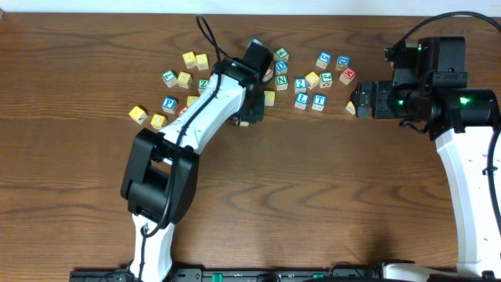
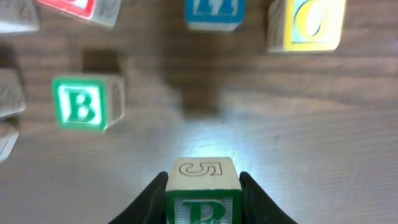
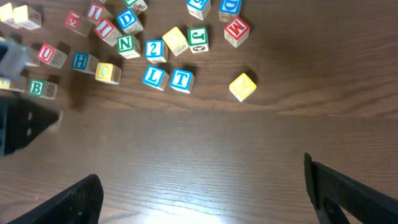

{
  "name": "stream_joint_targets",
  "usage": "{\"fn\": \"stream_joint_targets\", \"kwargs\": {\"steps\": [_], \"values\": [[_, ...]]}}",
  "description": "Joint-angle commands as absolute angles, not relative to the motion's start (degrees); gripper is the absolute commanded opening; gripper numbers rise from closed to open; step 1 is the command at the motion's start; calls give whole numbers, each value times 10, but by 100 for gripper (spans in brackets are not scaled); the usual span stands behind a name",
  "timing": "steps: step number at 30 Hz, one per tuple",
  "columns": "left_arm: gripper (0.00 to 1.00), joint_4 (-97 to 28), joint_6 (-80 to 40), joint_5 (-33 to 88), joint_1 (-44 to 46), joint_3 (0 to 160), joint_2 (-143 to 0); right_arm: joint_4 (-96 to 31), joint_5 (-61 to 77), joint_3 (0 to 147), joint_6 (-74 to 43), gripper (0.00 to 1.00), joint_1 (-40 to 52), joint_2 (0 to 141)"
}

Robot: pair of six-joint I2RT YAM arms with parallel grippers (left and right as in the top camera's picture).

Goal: Spell out ROBOT
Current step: 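Carry the R block toward the open table area and release it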

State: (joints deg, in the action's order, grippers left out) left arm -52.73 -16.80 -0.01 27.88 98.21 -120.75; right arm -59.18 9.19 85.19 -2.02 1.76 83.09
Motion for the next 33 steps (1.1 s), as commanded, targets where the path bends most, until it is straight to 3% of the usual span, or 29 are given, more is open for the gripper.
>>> {"fn": "stream_joint_targets", "kwargs": {"steps": [1,5,14,21,26,33], "values": [[30,-615,-187,-7,279,978,-1201,-591,90,861,-12,99,23,837],[30,-651,-195,-7,279,962,-1201,-594,90,860,-12,99,23,852],[30,-557,-237,-26,236,861,-1201,-580,94,860,-12,99,23,862],[31,-540,-169,-22,235,861,-1201,-578,94,860,-13,99,23,862],[50,-537,-165,-22,235,861,-1201,-566,94,860,-17,99,23,862],[50,-547,-147,-22,196,934,-1115,-565,95,860,-17,99,23,862]]}}
